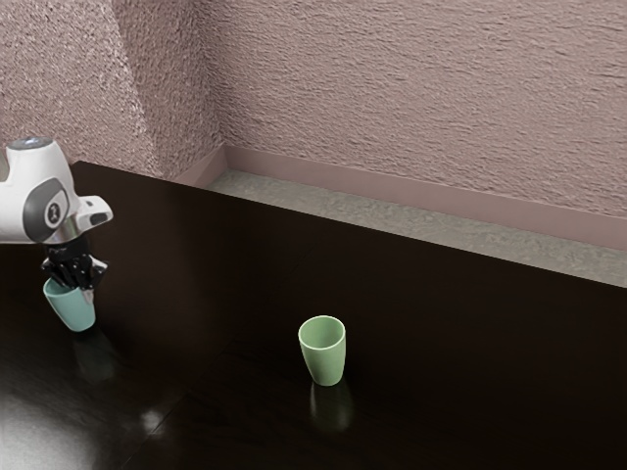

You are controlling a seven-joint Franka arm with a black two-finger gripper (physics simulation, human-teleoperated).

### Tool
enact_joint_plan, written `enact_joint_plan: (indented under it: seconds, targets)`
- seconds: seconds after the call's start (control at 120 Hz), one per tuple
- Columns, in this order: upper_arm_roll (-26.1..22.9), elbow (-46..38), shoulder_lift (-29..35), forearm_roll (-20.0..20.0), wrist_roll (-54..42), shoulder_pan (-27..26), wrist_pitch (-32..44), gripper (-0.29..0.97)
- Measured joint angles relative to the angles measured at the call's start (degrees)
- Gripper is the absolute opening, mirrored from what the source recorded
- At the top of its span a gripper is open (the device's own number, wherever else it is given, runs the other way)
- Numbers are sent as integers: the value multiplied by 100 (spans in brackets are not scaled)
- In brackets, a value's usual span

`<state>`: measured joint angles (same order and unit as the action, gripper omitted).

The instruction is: Place the left cup onto the right cup

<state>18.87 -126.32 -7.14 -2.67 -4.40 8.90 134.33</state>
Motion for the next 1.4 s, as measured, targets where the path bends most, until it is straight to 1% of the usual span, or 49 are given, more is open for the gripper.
enact_joint_plan:
  seconds: [0.233,0.333,0.483,0.617,0.783,0.983,1.4]
  targets:
    - [-60,0,440,-74,30,-58,-285,-10]
    - [-184,-3,600,-155,65,-58,-424,-10]
    - [-536,-2,800,-311,146,73,-642,-10]
    - [-901,22,819,-363,246,207,-749,-10]
    - [-1347,37,811,-423,439,233,-817,-10]
    - [-1813,79,802,-608,767,33,-856,-10]
    - [-2511,298,737,-735,1503,-695,-1106,-10]
